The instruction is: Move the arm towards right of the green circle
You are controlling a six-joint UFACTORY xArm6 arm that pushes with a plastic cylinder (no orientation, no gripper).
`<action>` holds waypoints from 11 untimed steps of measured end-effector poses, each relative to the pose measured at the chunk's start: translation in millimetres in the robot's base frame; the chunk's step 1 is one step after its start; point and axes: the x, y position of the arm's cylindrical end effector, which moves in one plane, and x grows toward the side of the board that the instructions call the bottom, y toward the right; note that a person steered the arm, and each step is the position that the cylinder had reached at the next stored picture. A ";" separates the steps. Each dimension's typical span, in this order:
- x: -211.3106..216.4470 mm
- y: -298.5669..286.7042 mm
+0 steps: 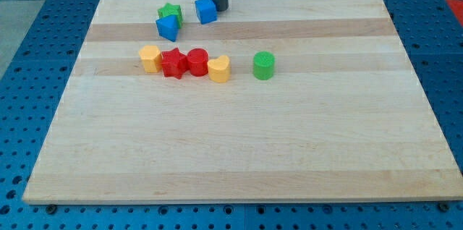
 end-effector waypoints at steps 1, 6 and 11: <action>0.0 2.6; 4.8 99.6; 170.1 225.1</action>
